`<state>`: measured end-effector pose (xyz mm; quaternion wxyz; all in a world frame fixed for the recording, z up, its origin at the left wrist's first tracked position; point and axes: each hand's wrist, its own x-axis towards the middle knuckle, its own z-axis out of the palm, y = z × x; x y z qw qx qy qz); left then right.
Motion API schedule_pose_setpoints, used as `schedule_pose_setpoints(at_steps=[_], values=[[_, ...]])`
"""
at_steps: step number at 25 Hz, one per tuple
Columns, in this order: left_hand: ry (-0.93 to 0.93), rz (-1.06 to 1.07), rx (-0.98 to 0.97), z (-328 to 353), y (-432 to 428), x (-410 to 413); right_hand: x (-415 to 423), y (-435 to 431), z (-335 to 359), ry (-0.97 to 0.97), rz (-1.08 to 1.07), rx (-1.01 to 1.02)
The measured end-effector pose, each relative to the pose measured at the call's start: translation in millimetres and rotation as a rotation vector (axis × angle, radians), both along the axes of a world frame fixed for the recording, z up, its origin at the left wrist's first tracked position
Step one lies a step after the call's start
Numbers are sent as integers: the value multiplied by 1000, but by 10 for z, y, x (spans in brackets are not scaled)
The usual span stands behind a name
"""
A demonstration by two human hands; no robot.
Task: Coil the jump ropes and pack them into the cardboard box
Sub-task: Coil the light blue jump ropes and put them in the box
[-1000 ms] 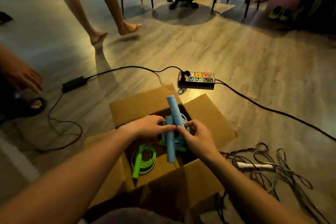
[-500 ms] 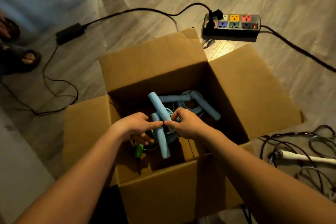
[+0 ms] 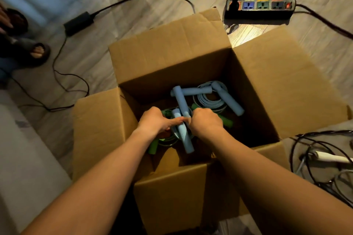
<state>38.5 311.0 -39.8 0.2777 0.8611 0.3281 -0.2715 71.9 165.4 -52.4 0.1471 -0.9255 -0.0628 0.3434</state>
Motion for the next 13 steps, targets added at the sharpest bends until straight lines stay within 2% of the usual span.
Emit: schedule_pose_setpoints(at_steps=[2, 5, 8, 10, 13], values=[[9, -47, 58, 39, -21, 20, 28, -32, 25, 34, -43, 32], [-32, -142, 173, 114, -101, 11, 10, -106, 171, -19, 29, 78], [-75, -95, 65, 205, -199, -78, 0, -312, 407, -38, 135, 95], [3, -84, -8, 339, -227, -142, -1, -517, 622, -31, 191, 133], [186, -147, 2, 639, -236, -189, -34, -884, 954, -52, 218, 190]])
